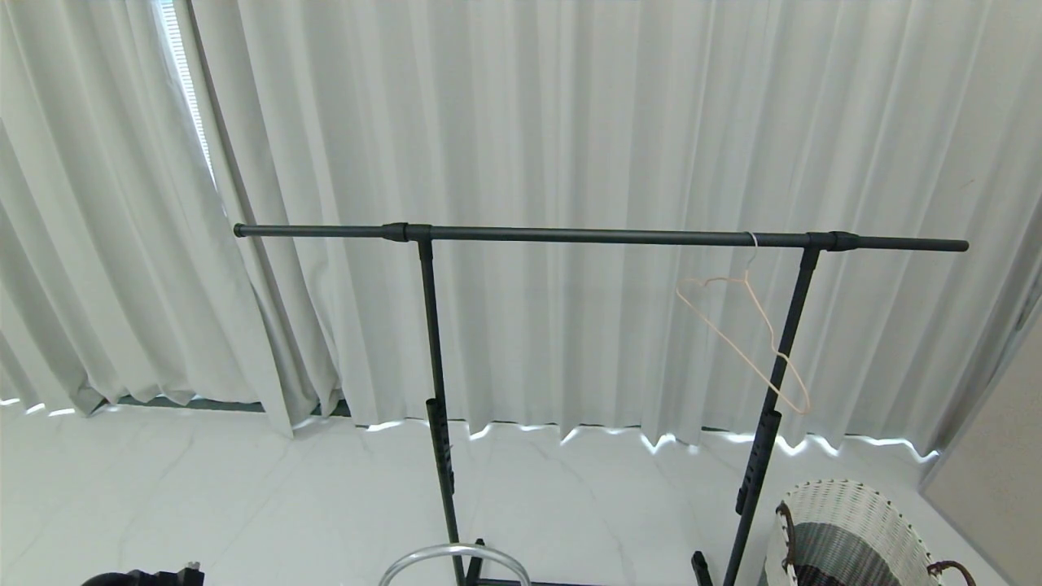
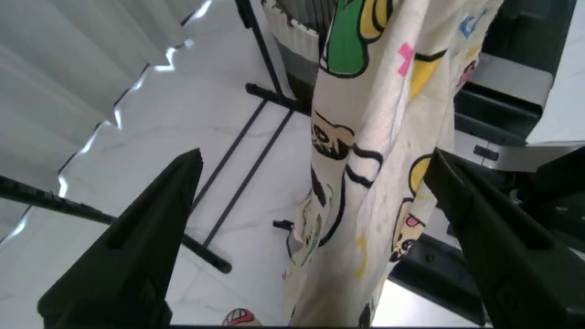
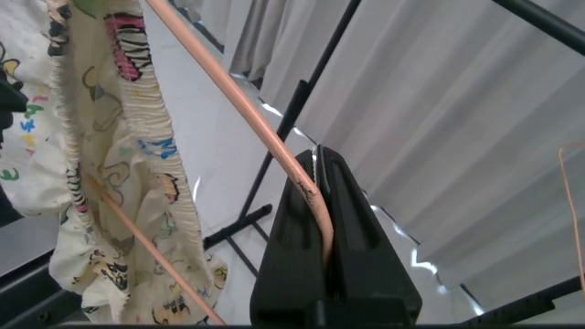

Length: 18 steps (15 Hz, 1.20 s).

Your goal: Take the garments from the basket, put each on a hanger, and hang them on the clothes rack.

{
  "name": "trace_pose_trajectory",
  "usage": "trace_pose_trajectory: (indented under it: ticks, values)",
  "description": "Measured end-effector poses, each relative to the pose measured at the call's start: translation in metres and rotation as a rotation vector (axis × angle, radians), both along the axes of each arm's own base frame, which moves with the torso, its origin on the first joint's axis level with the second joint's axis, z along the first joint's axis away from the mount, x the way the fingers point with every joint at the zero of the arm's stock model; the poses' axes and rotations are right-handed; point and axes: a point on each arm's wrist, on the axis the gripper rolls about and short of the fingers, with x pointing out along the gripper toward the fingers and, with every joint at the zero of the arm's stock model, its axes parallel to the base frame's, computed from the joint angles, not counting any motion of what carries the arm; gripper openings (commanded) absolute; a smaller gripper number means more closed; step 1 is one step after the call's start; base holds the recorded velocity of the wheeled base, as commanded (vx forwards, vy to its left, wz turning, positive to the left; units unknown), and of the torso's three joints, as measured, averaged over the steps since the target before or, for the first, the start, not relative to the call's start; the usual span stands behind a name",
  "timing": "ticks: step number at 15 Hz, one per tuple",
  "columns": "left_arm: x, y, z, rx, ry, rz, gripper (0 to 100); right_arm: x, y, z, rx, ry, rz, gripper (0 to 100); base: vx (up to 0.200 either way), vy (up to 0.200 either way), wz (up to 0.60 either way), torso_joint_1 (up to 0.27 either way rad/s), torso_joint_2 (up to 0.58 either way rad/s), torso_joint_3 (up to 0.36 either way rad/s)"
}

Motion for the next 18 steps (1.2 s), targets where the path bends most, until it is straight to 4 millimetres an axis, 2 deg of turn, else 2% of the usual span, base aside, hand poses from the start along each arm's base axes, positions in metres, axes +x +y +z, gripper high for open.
trace_pose_trajectory:
  ticks: [8, 9, 13, 18]
  values:
    - [0.001, -0.001, -0.002, 0.013, 0.002, 0.003, 0, 0.000, 0.001, 0.002, 0.002, -0.006, 0.000, 0, 0.000, 0.000, 0.00, 0.000, 0.00, 0.000]
    - [0.001, -0.001, -0.002, 0.013, 0.001, 0.005, 0, 0.000, 0.001, 0.002, 0.001, -0.008, 0.001, 100, 0.000, 0.000, 0.00, 0.000, 0.00, 0.000]
    - [0.006, 0.002, -0.002, 0.032, -0.029, 0.035, 0, 0.001, 0.000, 0.001, -0.013, -0.021, -0.003, 100, 0.000, 0.000, 0.00, 0.000, 0.00, 0.000]
    - [0.025, 0.018, -0.003, 0.132, -0.166, 0.148, 0, 0.013, -0.002, 0.002, -0.023, -0.034, -0.055, 100, 0.000, 0.000, 0.00, 0.000, 0.00, 0.000]
